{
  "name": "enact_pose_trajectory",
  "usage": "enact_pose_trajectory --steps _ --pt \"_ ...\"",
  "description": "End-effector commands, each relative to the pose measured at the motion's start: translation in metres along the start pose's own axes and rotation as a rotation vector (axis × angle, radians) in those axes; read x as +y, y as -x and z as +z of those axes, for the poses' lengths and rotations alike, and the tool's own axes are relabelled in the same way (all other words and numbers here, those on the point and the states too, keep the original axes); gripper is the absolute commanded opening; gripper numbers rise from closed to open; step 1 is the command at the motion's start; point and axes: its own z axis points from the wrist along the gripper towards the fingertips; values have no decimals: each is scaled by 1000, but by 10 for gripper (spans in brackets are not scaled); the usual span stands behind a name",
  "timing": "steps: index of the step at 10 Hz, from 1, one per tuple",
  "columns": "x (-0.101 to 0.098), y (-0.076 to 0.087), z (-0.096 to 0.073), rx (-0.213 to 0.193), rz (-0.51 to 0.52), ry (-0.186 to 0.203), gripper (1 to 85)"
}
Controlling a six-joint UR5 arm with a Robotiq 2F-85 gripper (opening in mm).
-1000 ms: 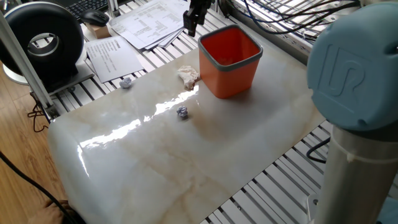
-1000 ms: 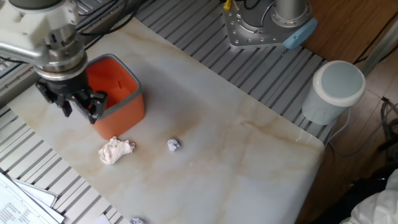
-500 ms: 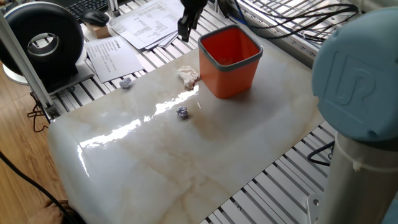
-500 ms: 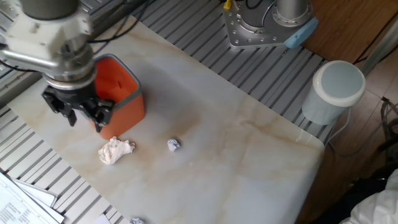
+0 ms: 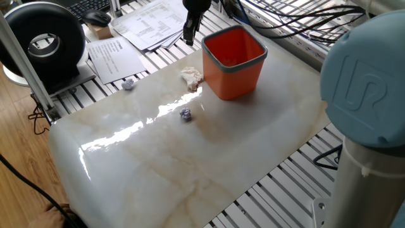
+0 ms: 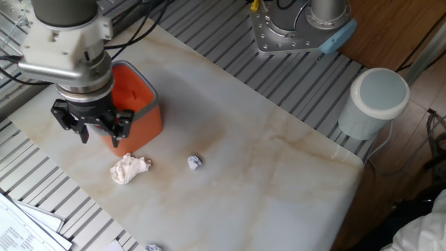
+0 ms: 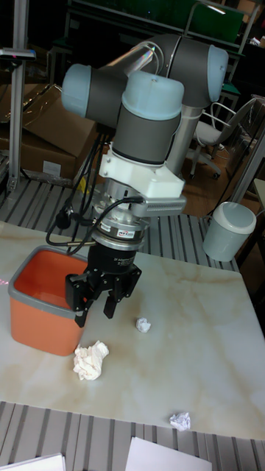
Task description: Put the garbage in the trash can
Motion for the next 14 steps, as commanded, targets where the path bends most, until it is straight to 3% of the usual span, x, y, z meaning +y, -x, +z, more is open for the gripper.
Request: enact_pose_trajectory --steps 1,2,6,7,9,10,12,14 --pt "4 -1 -1 2 -96 14 563" --pt "6 -3 7 10 -125 19 563" --pt "23 22 37 -46 -188 40 567" --pt "25 19 38 -34 -212 42 567" --pt "22 -10 38 76 -283 45 567" --pt "18 -17 37 104 -299 37 567" --pt "18 -16 37 101 -326 36 577" --pt "20 -9 76 63 -360 60 627"
